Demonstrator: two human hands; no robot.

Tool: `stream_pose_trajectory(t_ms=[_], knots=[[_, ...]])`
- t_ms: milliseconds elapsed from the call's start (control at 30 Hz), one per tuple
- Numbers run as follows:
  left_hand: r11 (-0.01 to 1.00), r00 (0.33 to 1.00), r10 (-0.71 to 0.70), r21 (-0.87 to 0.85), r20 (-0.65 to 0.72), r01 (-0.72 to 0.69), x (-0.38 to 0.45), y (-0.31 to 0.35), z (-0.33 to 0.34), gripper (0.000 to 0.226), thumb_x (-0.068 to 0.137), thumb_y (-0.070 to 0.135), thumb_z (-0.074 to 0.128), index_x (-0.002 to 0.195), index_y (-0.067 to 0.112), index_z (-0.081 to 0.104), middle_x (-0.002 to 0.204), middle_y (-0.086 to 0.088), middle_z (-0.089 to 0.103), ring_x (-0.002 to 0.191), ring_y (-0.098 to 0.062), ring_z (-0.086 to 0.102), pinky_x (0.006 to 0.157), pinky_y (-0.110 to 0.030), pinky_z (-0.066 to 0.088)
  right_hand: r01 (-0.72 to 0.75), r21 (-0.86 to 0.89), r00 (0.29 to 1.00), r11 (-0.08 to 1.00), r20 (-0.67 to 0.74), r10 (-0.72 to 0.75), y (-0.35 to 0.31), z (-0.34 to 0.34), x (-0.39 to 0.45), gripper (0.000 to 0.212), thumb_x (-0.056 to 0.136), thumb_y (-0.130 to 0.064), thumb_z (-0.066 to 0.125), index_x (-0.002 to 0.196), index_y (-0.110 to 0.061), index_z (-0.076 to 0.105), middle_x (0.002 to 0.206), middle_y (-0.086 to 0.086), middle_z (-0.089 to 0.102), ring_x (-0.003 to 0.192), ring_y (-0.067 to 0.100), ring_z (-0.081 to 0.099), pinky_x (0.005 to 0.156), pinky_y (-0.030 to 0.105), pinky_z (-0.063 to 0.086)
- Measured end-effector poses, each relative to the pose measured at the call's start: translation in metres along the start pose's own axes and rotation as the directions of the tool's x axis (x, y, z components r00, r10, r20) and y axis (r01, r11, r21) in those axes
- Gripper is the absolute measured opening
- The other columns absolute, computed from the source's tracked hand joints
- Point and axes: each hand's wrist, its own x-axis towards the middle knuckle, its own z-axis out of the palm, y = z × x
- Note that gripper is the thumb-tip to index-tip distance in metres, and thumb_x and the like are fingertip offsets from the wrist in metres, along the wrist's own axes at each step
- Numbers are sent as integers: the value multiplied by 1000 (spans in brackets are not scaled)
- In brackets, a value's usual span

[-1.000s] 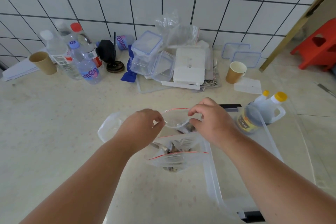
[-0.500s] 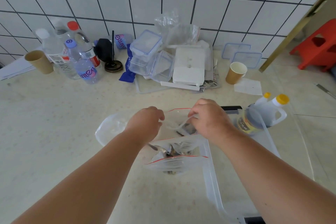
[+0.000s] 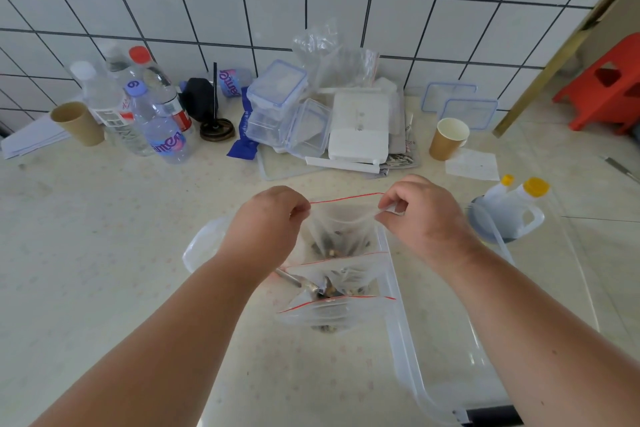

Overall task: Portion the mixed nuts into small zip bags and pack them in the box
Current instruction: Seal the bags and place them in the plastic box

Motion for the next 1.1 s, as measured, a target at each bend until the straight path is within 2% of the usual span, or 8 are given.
stream_pose_trajectory(t_ms=[133,200,367,633,733,833,967,1100], knots=[[999,999,46,-3,7,-46,-1,2,-9,9,97,17,69,100,21,77,92,17,59,77,-3,52,68,-3,34,-51,-8,998,999,36,51,-2,-4,-3,18,73,-16,84,73,-19,67,80,-8,55,73,15,56,70,31,46],[999,997,45,6,68,-46,-3,1,-9,11,97,17,68,103,21,76,93,17,59,75,0,52,68,-2,34,-68,-24,995,997,71,70,-1,-2,-5,16,74,-18,84,76,-16,69,83,-5,58,76,16,58,70,29,45],[998,979,22,52,204,-33,-9,-7,-8,10,96,27,71,105,25,76,88,22,55,76,12,50,67,-2,36,-91,-80,969,993,222,107,-1,1,-12,21,73,-36,85,80,-25,68,81,-13,52,75,7,55,55,8,29],[999,984,-42,-14,174,45,-16,-12,-8,5,95,25,73,97,25,78,84,23,59,75,10,53,71,3,36,-157,-69,976,985,139,165,-3,6,-14,25,71,-32,85,68,-28,60,75,-13,52,67,0,50,56,12,28],[993,988,-84,-66,133,93,-20,-12,-3,3,92,26,77,91,29,76,79,25,58,72,11,54,71,3,37,-68,-89,982,994,168,82,-7,9,-14,23,70,-29,87,74,-24,65,88,-12,55,88,12,55,75,24,43],[990,992,-74,-112,107,86,-22,-13,1,7,89,26,79,86,30,74,77,26,58,77,13,57,68,0,39,30,-101,975,994,220,-7,-16,14,-13,22,69,-38,86,79,-26,71,98,-12,59,105,14,51,94,38,37],[993,996,-15,-112,92,26,-24,-11,4,6,89,27,80,90,29,74,76,27,58,85,18,54,68,-1,39,90,-107,949,990,309,-53,-31,27,-6,22,75,-49,78,86,-31,72,100,-14,59,108,10,49,90,31,25],[987,992,-46,-145,115,63,-24,-12,5,24,91,24,77,112,33,70,82,29,59,87,25,51,70,1,38,88,-105,952,991,301,-53,-44,36,-3,14,80,-41,76,82,-28,71,92,-11,60,98,14,59,91,35,35]])
